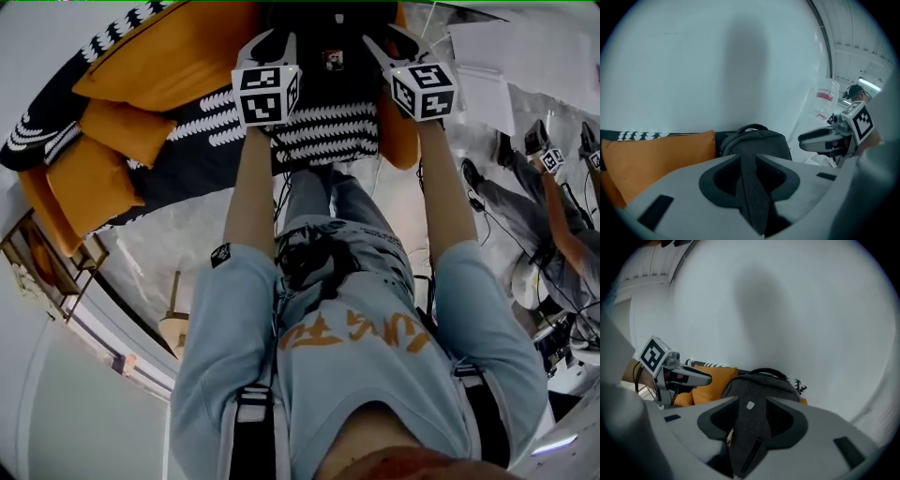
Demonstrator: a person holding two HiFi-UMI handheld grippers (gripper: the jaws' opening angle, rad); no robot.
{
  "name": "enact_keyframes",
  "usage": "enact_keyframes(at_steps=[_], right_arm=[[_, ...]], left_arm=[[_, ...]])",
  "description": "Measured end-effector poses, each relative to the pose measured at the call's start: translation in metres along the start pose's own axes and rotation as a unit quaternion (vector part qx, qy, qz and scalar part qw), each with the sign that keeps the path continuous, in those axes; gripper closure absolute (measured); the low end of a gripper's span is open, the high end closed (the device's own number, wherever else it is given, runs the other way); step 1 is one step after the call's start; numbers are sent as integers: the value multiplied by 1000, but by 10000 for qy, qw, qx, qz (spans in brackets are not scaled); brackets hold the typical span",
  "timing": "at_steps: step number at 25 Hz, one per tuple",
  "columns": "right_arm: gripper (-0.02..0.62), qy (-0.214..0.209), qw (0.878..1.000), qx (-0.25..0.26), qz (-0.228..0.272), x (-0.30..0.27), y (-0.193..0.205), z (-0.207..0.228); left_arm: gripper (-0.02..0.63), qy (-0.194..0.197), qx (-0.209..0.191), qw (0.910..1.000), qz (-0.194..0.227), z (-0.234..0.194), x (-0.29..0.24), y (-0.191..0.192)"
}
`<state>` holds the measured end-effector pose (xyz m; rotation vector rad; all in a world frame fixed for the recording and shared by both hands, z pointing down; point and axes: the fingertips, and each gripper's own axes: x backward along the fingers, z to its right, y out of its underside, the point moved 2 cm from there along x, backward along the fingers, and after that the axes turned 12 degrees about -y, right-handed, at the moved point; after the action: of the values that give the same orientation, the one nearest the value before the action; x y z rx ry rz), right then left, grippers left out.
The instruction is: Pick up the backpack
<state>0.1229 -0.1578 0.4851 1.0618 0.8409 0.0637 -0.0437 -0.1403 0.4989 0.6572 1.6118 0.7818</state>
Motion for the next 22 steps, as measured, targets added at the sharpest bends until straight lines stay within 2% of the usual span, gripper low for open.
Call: enact_keyframes(at_steps=[2, 4, 6, 10, 13, 18, 22], right_arm=[[413, 36, 9997, 146, -184, -9, 0, 14], [401, 89, 9985, 343, -417, -18, -1, 27], [391, 104, 9965, 547, -620, -30, -7, 38], [390, 179, 9932, 887, -728, -60, -41, 54], [390, 185, 9903, 1089, -844, -83, -55, 67], [390, 129, 9882, 1170, -985, -110, -66, 99], [393, -73, 9864, 1268, -1048, -126, -73, 105]], left_arm=[[464, 109, -192, 9997, -103, -3, -17, -2], [417, 135, -491, 9985, -180, -6, -32, -6], [417, 112, -757, 9970, -127, -11, -46, -17], [417, 61, -1031, 9946, 73, -27, -75, -54], [417, 104, -1386, 9903, 48, -28, -97, -70], [417, 380, -1987, 9793, 108, -10, -129, -90], [417, 654, -2548, 9648, -83, 4, -153, -88]])
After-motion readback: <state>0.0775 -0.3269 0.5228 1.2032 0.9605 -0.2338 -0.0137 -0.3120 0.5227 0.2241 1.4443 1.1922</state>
